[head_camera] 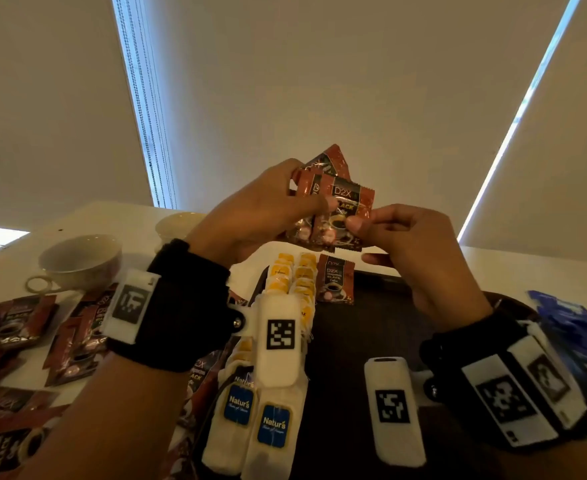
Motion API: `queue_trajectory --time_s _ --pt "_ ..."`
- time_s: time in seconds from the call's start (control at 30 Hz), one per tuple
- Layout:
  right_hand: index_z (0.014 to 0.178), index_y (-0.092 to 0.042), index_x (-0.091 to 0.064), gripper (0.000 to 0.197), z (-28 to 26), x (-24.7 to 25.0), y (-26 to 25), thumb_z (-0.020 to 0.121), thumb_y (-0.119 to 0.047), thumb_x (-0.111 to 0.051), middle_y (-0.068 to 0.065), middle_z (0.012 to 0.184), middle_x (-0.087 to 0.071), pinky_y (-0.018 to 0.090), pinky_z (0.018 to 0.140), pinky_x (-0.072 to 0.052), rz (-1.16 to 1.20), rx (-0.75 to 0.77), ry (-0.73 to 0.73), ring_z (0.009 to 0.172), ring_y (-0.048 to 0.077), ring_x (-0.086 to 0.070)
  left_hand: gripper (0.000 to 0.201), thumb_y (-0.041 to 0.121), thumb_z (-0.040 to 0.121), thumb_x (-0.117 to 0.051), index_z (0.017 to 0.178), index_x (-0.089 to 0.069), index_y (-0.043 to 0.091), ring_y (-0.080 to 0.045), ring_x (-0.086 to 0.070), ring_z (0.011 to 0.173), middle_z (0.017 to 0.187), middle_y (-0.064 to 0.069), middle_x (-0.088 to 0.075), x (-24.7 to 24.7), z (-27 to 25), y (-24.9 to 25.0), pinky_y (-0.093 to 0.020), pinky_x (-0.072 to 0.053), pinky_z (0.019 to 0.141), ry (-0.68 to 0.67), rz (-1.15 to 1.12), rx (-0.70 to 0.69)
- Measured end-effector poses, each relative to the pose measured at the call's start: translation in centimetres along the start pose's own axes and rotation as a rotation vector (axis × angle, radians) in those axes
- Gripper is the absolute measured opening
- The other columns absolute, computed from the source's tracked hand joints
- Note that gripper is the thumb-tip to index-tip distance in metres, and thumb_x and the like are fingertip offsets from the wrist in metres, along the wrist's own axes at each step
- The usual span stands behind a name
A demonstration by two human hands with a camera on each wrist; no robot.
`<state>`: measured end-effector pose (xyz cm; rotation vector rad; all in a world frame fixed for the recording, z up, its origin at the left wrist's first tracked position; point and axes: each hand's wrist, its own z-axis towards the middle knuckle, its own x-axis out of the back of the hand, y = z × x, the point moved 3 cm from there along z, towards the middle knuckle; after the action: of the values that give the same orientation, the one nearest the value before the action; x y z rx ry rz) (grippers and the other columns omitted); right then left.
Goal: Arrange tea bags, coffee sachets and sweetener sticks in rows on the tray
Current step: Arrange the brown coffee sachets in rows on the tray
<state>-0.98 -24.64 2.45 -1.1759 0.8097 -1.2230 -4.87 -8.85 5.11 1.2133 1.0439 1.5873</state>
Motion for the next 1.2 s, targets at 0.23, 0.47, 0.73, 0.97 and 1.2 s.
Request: queue_trajectory --time_s 0.23,0.47,0.73,0.97,1.2 --pt "0.082 -0.009 -0.069 0.004 0.3 1.7 -0.2 0.084 -0.010 -0.065 0.000 0.079 -0.070 0.017 0.061 -0.056 0.017 -0.086 -0.041 0.069 0.007 -0.068 0.033 0.007 0.089 -0.060 0.119 -0.047 0.013 -0.026 -0.066 0.098 0.112 -0.013 -0.063 0.6 0.0 0.2 -0.042 -0.056 0.085 0.032 0.007 0.026" --pt "0.087 -0.003 -0.066 0.006 1.7 2.7 2.7 0.082 -0.006 -0.066 0.008 0.081 -0.069 0.018 0.053 -0.056 -0.091 -0.369 -0.150 0.071 0.013 -0.066 0.029 0.006 0.090 -0.058 0.114 -0.045 0.016 -0.016 -0.067 0.086 0.105 -0.007 -0.063 1.3 0.2 0.2 -0.034 -0.058 0.077 0.169 -0.020 -0.011" --pt "0.081 -0.004 -0.064 0.005 3.8 1.8 7.2 0.080 -0.002 -0.069 0.006 0.071 -0.068 0.020 0.049 -0.052 -0.556 -0.603 -0.312 0.062 0.011 -0.064 0.028 0.008 0.090 -0.059 0.111 -0.044 0.017 -0.018 -0.066 0.092 0.112 -0.009 -0.061 1.4 0.1 0.4 -0.034 -0.057 0.078 0.170 -0.003 -0.033" --pt "0.085 -0.003 -0.062 0.009 4.6 0.3 7.5 0.080 0.001 -0.069 0.006 0.073 -0.067 0.023 0.058 -0.052 -0.620 -0.626 -0.372 0.067 0.013 -0.064 0.026 0.008 0.090 -0.058 0.109 -0.043 0.019 -0.016 -0.065 0.089 0.110 -0.007 -0.061 1.5 0.2 0.4 -0.027 -0.057 0.071 0.155 0.019 -0.052" --pt "0.087 0.001 -0.060 0.005 5.1 -0.4 7.9 0.084 0.003 -0.064 0.007 0.074 -0.067 0.025 0.067 -0.052 -0.640 -0.605 -0.360 0.066 0.013 -0.064 0.026 0.008 0.091 -0.058 0.110 -0.043 0.018 -0.011 -0.065 0.076 0.098 -0.002 -0.062 1.1 0.2 0.4 -0.016 -0.055 0.056 0.144 0.032 -0.067"
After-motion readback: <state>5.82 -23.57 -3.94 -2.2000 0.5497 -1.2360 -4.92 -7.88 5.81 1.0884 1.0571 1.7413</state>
